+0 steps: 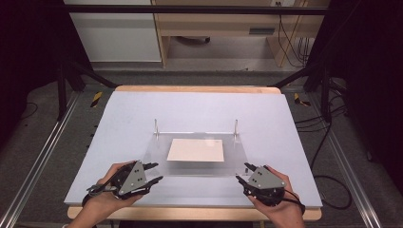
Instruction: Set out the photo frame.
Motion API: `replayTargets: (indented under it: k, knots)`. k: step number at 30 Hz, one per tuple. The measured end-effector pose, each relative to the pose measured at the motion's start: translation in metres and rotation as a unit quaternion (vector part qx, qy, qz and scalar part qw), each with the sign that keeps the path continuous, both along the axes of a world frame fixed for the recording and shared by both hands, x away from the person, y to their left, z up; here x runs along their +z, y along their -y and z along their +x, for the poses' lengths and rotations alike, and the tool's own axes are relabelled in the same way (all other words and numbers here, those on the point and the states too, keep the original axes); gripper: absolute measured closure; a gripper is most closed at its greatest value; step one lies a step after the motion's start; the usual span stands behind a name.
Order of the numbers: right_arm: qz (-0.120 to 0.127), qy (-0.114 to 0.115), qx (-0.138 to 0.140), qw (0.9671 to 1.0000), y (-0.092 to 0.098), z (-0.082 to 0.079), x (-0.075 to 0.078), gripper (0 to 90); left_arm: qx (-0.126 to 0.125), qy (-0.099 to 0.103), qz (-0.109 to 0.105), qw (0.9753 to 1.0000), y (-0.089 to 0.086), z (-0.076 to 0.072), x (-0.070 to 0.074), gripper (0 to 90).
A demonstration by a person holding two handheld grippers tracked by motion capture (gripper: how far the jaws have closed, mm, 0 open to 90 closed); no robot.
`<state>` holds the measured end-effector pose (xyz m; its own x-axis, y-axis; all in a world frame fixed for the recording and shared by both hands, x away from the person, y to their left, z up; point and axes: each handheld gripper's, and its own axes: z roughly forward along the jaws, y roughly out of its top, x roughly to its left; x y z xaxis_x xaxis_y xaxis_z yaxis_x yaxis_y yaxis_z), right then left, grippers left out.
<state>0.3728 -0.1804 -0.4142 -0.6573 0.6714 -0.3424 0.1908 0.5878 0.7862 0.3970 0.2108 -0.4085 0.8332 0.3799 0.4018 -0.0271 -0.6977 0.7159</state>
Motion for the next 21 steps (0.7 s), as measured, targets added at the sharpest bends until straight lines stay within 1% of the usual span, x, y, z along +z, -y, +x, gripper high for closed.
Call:
replayTargets:
  k: [7, 8, 11, 13, 15, 17, 18, 19, 21]
  knots:
    - [0.000, -0.005, 0.002, 1.0000, 0.000, 0.002, 0.004, 52.8, 0.003, 0.014, 0.004, 0.9999, 0.002, 0.003, -0.001, 59.0]
    - [0.000, -0.006, 0.001, 1.0000, 0.001, 0.003, 0.004, 52.8, 0.005, 0.018, 0.006, 0.9998, 0.002, 0.003, 0.000, 59.4]
    - [0.005, -0.005, 0.001, 1.0000, 0.001, 0.004, 0.006, 52.9, 0.006, 0.037, 0.015, 0.9992, 0.004, 0.000, 0.002, 62.8]
    - [0.007, -0.004, 0.000, 1.0000, 0.001, 0.005, 0.008, 53.5, 0.014, 0.042, 0.015, 0.9989, 0.005, -0.001, 0.004, 64.1]
    - [0.006, 0.001, 0.003, 1.0000, 0.001, 0.005, 0.009, 54.1, 0.017, 0.041, 0.015, 0.9989, 0.005, 0.000, 0.007, 64.8]
    - [0.013, 0.000, 0.005, 0.9999, 0.002, 0.007, 0.009, 53.6, 0.018, 0.038, 0.014, 0.9990, 0.005, 0.001, 0.008, 64.9]
    - [0.016, 0.001, 0.006, 0.9999, 0.003, 0.008, 0.009, 52.4, 0.018, 0.037, 0.013, 0.9991, 0.005, 0.001, 0.009, 64.9]
    - [0.017, 0.001, 0.007, 0.9998, 0.003, 0.009, 0.009, 50.9, 0.018, 0.036, 0.017, 0.9990, 0.005, 0.002, 0.010, 64.9]
    - [0.012, 0.006, 0.010, 0.9999, 0.005, 0.011, 0.007, 49.7, 0.018, 0.036, 0.014, 0.9991, 0.005, 0.002, 0.010, 64.9]
